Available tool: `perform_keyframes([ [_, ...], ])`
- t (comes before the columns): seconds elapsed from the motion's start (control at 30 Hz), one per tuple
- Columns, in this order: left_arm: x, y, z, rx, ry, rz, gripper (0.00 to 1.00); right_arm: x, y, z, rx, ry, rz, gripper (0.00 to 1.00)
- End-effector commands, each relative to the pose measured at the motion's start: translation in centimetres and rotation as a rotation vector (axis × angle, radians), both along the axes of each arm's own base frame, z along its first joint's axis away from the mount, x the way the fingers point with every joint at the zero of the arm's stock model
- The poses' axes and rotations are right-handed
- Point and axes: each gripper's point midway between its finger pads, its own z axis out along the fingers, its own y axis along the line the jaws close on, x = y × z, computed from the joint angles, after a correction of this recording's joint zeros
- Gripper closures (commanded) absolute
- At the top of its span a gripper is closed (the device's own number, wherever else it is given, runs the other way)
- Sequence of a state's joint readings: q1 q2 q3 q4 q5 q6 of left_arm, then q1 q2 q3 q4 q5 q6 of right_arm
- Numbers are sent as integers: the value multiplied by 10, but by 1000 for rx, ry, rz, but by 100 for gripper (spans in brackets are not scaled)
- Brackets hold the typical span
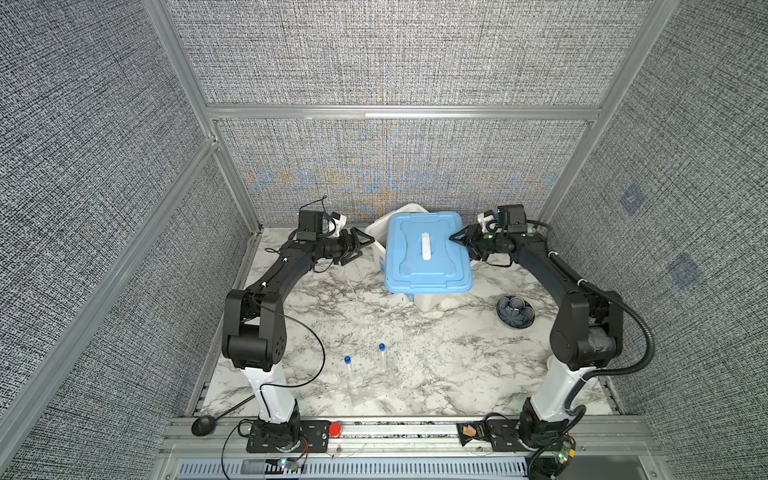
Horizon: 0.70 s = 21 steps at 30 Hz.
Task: Organize the chemistry lab equipment
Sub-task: 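Carry the upright lid with both grippers over the white bin, then tilt the lid down with both grippers onto the bin's top rim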
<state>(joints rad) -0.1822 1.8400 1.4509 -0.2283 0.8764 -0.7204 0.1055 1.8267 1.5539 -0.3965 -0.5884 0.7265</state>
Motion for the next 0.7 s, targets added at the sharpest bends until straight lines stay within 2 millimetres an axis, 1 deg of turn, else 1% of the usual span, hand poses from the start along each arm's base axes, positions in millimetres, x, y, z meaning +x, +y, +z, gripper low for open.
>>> perform_keyframes([
  [0.0, -10, -4, 7, 3, -15, -40, 21, -9, -3, -3, -73, 12, 22, 47],
  [0.07, -15, -8, 7, 8, -10, -54, 21, -11, -4, -1, -108, 3, 31, 47],
  [0.17, -27, -19, 4, 6, 15, -96, 22, -13, -4, -1, -141, -12, 53, 48],
  [0.3, -43, -31, -8, 59, 50, -166, 24, -10, -3, 0, -161, -22, 74, 50],
  [0.4, -49, -35, -12, 84, 73, -195, 26, -5, -1, 4, -165, -39, 76, 50],
  [0.47, -52, -39, -8, 84, 75, -210, 28, -2, 2, 8, -158, -51, 83, 52],
  [0.67, -64, -54, 16, 60, 54, -261, 39, 8, 10, 25, -144, -97, 101, 57],
])
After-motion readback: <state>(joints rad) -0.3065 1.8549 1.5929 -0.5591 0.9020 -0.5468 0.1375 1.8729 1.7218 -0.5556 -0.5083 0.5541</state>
